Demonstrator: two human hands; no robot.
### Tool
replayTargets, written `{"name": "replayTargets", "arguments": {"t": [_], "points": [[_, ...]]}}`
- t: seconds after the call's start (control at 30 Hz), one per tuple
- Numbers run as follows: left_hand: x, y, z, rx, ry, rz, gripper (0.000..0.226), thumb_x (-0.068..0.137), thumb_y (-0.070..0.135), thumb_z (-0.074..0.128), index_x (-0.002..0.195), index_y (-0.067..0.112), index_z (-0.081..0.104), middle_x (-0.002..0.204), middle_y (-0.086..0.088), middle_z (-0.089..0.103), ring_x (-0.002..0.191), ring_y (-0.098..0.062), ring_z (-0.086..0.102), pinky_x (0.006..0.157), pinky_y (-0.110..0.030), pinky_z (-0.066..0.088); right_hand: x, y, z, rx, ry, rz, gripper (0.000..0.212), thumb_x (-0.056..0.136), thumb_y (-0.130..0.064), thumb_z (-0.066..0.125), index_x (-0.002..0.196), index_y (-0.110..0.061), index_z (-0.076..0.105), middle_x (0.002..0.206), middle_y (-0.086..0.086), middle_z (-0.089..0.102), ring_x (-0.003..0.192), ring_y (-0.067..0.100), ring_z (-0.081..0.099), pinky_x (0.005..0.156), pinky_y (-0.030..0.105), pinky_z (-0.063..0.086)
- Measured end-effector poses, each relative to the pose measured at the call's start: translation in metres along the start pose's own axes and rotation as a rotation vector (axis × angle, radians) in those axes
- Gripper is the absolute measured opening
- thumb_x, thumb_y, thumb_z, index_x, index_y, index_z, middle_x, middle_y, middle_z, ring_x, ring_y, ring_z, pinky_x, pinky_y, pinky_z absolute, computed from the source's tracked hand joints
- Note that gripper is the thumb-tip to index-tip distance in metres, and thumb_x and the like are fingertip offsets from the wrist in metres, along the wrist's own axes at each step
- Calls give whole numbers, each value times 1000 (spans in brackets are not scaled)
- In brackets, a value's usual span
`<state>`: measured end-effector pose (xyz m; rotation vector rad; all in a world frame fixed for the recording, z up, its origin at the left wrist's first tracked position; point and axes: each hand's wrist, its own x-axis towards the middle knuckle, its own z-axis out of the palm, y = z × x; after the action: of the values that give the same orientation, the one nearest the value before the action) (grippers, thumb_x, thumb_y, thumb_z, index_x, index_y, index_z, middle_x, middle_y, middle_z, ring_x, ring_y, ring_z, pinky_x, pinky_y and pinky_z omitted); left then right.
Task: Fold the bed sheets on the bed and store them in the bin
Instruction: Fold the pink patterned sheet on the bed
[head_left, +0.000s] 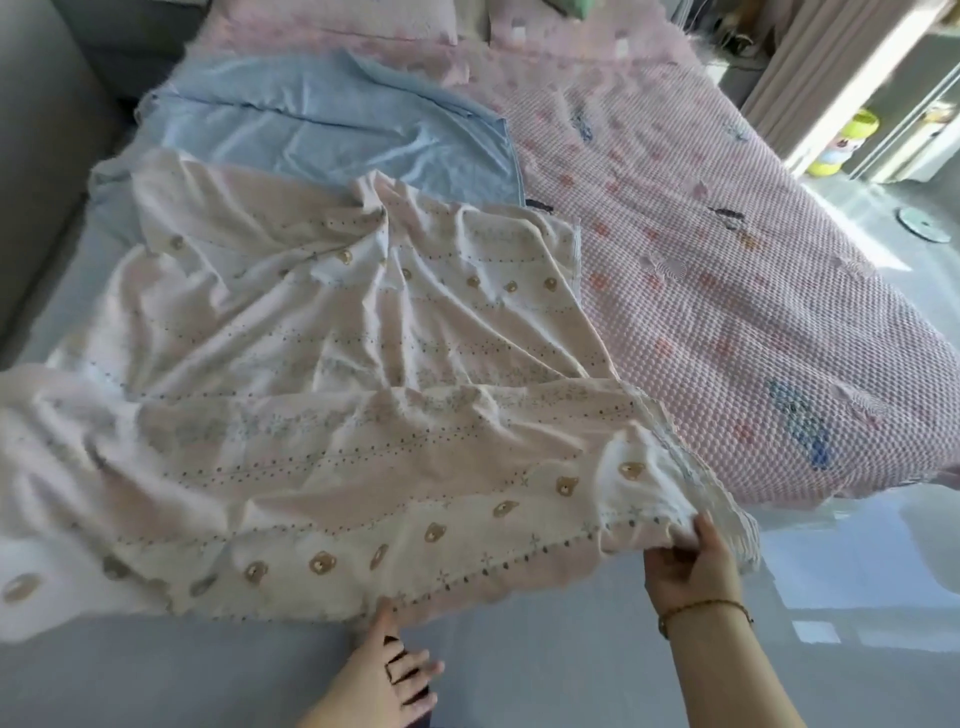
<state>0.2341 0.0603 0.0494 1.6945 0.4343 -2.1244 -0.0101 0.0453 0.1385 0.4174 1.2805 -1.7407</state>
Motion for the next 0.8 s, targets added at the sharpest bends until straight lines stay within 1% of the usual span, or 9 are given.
{"name": "replayTargets", "arguments": {"t": [0.1,0.2,0.3,0.4,0.47,0.53,0.57,0.67,0.8], "points": [[-11,5,-3,-339,-86,232,46,91,46,46,117,9,49,107,-13,57,115,-29,49,93,-42,38,-8,-7,1,-29,-45,-3,24,97,-21,43,80,-9,56,50,-1,66,46,8,65,42,20,52],[-28,21,-2,-470,-78,423,20,95,29,48,87,11,53,71,-6,60,80,-18,54,67,-30,53,-16,-12,2,-30,-89,-6,25,97,-20,43,80,-8,56,51,1,67,47,10,65,43,22,53],[-41,34,4,-462,-71,465,25,96,22,47,73,13,51,46,0,61,61,-13,59,44,-21,52,-22,-18,8,-3,-138,-2,23,97,-20,43,82,-9,56,52,1,67,47,10,66,44,22,53],[-48,36,13,-395,-102,408,25,94,27,50,72,15,48,61,-9,52,54,-19,51,62,-28,53,-26,-22,17,0,-167,-22,23,97,-20,42,83,-9,56,51,0,67,47,9,65,48,22,55],[-45,33,19,-373,-111,337,25,92,32,53,78,11,51,78,-12,47,77,-26,51,90,-40,46,-26,-23,25,-11,-184,-31,22,97,-19,41,84,-9,56,53,1,67,48,9,66,49,21,55],[-45,28,26,-404,-110,301,25,92,33,53,91,9,51,99,-15,48,111,-29,49,102,-49,37,-28,-25,33,-21,-202,-41,23,97,-19,41,84,-8,56,54,1,68,49,9,66,51,21,55],[-45,29,30,-421,-118,302,23,93,32,52,94,9,51,100,-15,51,112,-27,51,96,-48,43,-29,-26,37,-28,-215,-50,23,97,-19,40,84,-8,56,54,1,68,50,9,66,52,21,55],[-42,41,39,-500,-133,386,14,95,20,50,86,10,54,61,-8,66,56,-20,66,42,-28,53,-23,-30,41,-34,-205,-85,24,97,-20,39,84,-9,56,64,3,70,61,12,68,62,24,55],[-50,72,39,-504,-134,578,20,96,13,44,80,13,55,46,3,64,39,-8,61,36,-18,47,-20,-35,42,5,-181,-103,20,96,-22,44,87,-9,56,59,0,70,59,10,68,60,24,56]]}}
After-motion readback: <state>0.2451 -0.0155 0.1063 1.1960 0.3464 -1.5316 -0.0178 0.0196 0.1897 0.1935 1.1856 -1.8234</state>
